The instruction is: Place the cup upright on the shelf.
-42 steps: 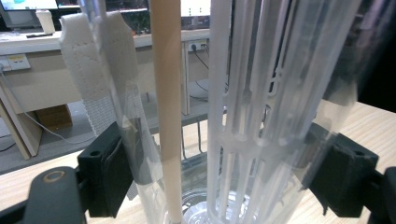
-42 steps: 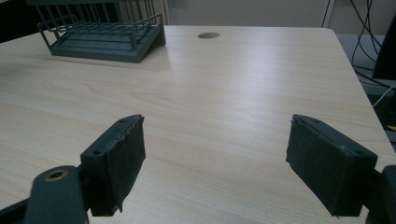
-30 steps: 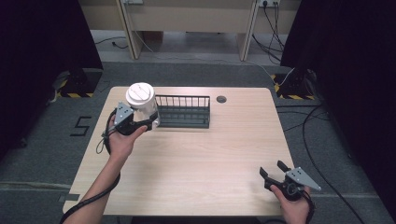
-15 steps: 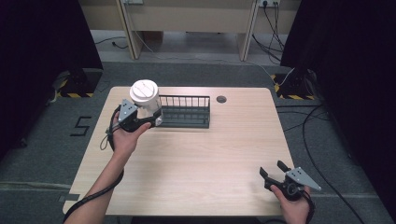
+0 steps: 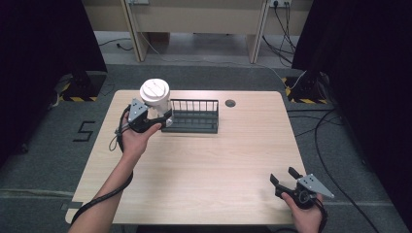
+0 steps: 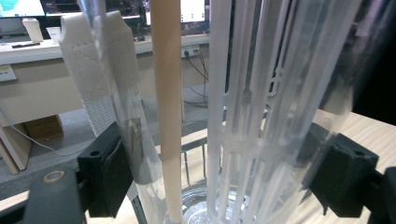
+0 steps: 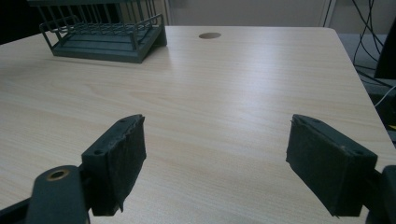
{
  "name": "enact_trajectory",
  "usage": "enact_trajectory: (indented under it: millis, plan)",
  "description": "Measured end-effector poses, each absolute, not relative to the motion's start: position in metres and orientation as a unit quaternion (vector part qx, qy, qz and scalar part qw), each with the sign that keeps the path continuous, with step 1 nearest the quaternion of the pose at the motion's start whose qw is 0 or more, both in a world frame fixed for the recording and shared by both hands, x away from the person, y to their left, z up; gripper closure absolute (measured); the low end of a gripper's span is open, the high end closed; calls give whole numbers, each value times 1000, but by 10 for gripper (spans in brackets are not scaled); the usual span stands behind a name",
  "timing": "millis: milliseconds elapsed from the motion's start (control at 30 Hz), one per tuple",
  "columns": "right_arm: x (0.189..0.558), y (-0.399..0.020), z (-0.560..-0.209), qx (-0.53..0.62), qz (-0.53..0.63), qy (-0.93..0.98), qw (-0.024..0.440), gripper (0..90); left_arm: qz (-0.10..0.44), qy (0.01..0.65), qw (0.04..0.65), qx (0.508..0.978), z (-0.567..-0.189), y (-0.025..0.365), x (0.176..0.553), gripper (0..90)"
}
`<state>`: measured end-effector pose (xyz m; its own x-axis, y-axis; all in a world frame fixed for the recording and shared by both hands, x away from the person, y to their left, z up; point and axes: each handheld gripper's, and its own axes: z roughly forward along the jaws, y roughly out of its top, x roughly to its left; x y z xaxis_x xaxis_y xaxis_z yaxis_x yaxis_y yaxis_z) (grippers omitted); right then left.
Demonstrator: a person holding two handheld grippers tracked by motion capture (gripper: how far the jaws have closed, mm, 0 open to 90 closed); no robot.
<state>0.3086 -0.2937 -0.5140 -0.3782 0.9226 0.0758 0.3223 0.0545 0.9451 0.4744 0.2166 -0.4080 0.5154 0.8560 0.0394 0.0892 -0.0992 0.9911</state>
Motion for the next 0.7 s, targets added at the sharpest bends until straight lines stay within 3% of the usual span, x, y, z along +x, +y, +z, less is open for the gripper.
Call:
enact_trajectory:
  millis: [700]
  plan:
    - [308, -294, -514, 470, 502, 662, 299, 203, 339, 351, 569, 662, -398, 199, 494, 180]
